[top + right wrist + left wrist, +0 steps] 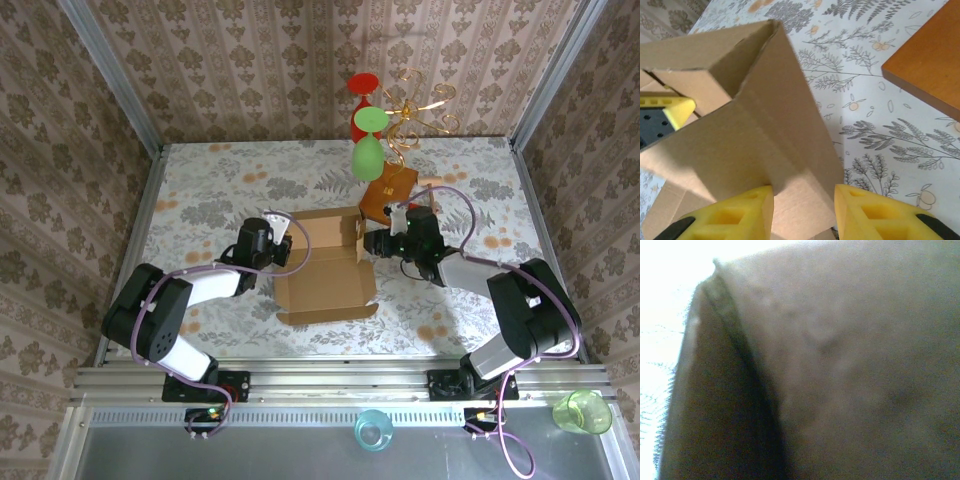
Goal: Fold the paper box
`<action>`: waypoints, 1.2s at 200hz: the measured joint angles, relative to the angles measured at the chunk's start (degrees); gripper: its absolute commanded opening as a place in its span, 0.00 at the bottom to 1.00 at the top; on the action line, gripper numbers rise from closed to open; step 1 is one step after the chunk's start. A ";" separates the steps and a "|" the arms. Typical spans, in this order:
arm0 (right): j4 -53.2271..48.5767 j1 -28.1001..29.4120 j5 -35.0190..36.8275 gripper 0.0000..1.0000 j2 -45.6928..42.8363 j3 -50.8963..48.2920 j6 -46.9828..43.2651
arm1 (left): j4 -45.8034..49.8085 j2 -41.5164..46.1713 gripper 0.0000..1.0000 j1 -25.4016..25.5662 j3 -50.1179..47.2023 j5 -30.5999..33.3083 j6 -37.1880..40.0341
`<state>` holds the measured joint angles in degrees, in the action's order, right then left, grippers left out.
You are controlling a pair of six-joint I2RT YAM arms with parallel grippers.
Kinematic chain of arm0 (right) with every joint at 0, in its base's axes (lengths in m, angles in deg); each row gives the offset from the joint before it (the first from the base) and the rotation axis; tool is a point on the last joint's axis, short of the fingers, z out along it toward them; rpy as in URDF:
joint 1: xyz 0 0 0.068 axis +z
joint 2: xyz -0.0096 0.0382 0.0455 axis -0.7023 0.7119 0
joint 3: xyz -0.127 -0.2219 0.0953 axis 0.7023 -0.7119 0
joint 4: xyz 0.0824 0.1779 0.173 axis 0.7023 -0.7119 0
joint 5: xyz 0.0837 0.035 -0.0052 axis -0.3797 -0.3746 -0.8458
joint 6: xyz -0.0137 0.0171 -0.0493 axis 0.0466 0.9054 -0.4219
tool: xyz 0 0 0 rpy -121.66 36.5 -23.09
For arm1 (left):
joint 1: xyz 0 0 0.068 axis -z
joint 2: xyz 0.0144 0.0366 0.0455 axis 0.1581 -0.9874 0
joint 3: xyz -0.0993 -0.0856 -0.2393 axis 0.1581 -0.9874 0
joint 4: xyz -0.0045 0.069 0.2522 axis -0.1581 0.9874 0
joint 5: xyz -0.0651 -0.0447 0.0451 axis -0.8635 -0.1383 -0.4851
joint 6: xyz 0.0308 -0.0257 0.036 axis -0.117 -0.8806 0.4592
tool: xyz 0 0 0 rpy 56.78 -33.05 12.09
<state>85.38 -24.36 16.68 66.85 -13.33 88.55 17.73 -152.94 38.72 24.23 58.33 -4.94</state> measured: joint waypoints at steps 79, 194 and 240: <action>-4.42 0.26 1.36 0.41 2.19 4.37 -3.93 | 0.00 -0.48 0.00 -0.02 0.28 -0.20 0.02; -7.56 1.99 1.99 0.41 6.99 10.88 -11.32 | -0.11 -0.48 0.00 -0.04 0.28 -0.22 0.44; -7.52 4.09 5.79 0.38 8.39 12.33 -12.20 | -0.07 -0.48 0.00 -0.11 0.28 -0.20 0.44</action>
<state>77.86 -20.27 22.48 75.25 -1.01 76.36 17.66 -153.42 38.62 24.51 58.13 -4.50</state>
